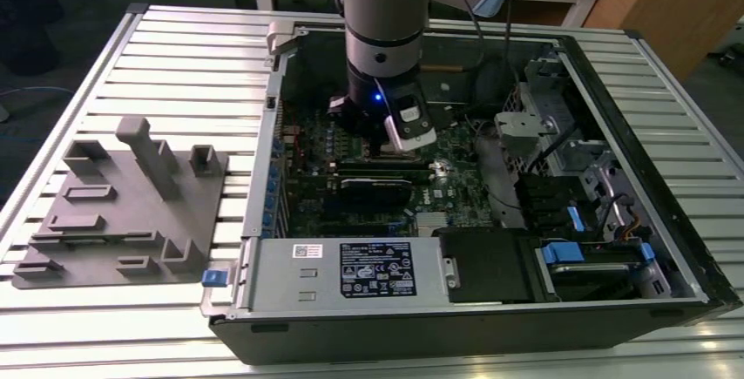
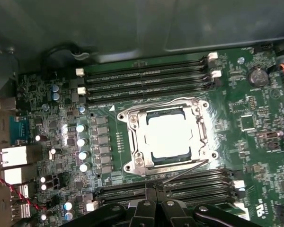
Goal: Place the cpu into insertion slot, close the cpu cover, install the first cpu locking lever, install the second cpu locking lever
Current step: 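Install the second cpu locking lever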
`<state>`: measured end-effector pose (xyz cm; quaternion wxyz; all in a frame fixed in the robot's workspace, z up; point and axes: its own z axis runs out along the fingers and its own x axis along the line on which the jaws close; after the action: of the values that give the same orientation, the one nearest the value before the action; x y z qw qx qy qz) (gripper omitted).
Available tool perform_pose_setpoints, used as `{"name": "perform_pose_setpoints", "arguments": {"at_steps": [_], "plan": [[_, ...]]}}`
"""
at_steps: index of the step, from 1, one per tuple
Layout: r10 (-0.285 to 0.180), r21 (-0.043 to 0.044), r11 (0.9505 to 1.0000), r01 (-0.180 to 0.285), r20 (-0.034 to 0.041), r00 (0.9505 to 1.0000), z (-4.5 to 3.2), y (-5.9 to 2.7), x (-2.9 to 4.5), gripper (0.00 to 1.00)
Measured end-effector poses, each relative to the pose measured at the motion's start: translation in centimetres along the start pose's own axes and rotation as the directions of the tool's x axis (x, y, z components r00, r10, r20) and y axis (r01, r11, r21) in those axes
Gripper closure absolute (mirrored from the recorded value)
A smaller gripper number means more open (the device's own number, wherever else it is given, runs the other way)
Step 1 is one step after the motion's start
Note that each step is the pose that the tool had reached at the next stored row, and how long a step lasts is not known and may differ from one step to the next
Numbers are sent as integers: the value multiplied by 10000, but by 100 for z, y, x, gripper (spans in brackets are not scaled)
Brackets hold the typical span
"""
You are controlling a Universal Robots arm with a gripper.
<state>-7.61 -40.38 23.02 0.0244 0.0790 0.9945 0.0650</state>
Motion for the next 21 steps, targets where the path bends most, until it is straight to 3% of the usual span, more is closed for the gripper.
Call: {"name": "perform_pose_setpoints", "arguments": {"at_steps": [15, 21], "plan": [[1, -2, 10000, -1, 7, 10000, 34, -20, 37, 89], [-5, -5, 10000, 5, 39, 10000, 62, -39, 110, 89]]}}
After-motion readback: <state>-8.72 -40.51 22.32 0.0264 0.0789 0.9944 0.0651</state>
